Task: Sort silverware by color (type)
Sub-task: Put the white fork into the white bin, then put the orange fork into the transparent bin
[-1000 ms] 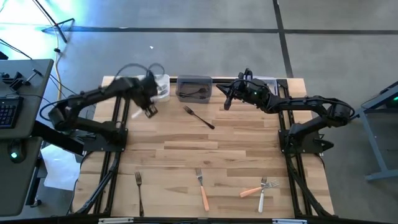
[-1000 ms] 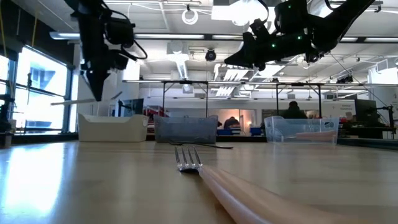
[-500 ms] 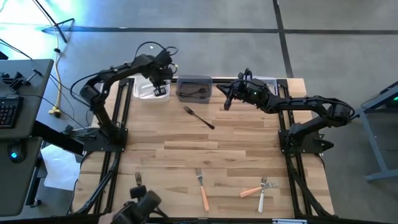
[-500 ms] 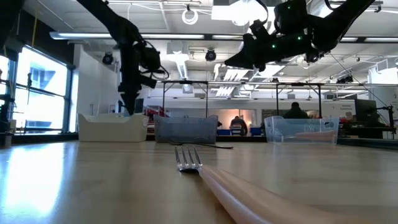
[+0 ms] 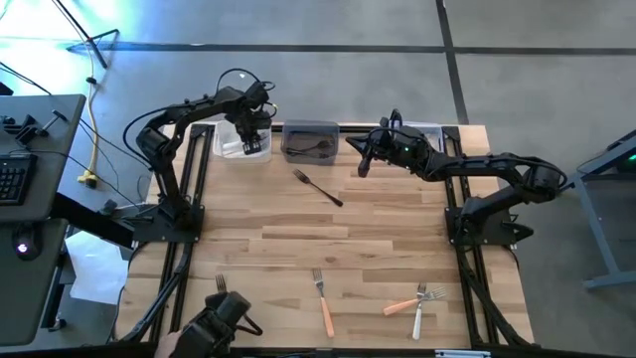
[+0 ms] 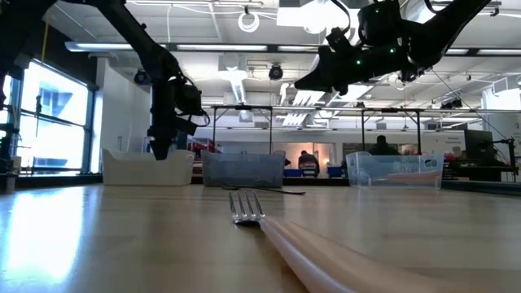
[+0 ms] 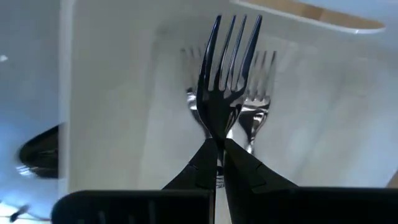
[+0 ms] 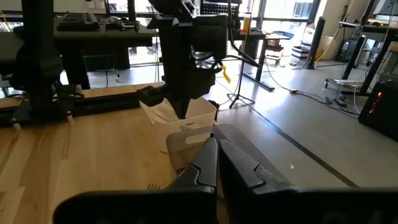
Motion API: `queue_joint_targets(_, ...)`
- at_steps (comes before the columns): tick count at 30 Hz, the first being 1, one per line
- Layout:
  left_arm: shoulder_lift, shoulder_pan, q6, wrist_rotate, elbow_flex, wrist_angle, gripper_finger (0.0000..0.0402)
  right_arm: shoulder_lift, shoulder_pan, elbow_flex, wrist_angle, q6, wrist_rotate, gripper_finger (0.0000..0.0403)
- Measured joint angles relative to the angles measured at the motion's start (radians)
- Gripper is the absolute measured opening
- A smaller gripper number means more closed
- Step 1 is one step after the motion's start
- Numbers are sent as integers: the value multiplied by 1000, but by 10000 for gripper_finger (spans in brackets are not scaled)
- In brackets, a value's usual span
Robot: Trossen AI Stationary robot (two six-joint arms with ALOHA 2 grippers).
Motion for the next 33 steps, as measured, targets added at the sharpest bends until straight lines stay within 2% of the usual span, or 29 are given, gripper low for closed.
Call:
queue_joint_targets(7,0,16,-8,5,-70,70,5,0,0,0,-8,8,0,0)
queue_joint_targets(20,-20,18,-57,-33,-95,107,76,-6,0,1,-30,74,0,0)
queue_joint_targets(23,-56,12,-78,-57,-95,99,98,-44,9,29,-174,96,6,0)
queue_joint_targets(29,-188,-5,-161,-57,-95,79,123,-135,119,140,-627,124,134,0)
queue_joint_targets(33,-319,-53,-248,40,-129,123,112,-166,251,212,-908,242,230,0)
